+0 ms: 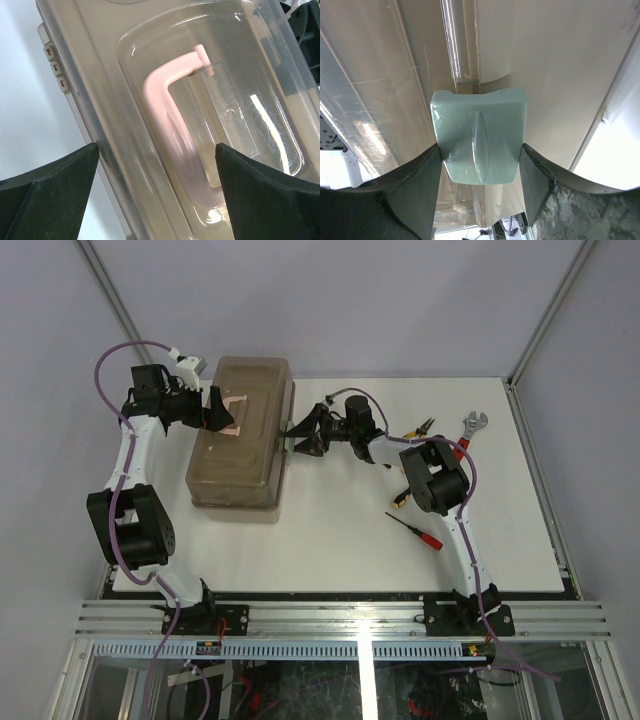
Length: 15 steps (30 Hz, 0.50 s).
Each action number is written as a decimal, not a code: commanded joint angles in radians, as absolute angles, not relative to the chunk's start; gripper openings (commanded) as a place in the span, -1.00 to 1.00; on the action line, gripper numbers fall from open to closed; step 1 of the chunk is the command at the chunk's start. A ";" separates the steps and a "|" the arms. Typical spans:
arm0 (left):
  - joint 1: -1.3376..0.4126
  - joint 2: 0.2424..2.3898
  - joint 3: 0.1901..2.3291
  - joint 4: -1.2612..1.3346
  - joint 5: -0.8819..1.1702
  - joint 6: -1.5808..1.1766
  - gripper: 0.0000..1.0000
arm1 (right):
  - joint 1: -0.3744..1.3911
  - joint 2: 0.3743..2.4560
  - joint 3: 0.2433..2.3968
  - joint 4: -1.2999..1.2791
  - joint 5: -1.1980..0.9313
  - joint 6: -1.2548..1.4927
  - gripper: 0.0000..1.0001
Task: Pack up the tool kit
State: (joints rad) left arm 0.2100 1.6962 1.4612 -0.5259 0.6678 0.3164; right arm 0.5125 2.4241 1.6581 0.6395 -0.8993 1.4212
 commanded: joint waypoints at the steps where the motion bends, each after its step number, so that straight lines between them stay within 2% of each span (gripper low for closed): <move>1: 0.136 1.820 1.343 -0.812 0.584 0.443 0.89 | 0.597 2.396 1.670 0.716 -0.927 1.504 -0.59; 8: 0.136 1.831 1.351 -0.812 0.571 0.444 0.89 | 0.598 2.354 1.664 0.589 -0.927 1.408 -0.51; 11: 0.137 1.835 1.351 -0.812 0.572 0.444 0.88 | 0.598 2.350 1.653 0.597 -0.932 1.409 -0.33; 15: 0.136 1.837 1.347 -0.813 0.574 0.442 0.88 | 0.597 2.349 1.652 0.625 -0.935 1.416 0.07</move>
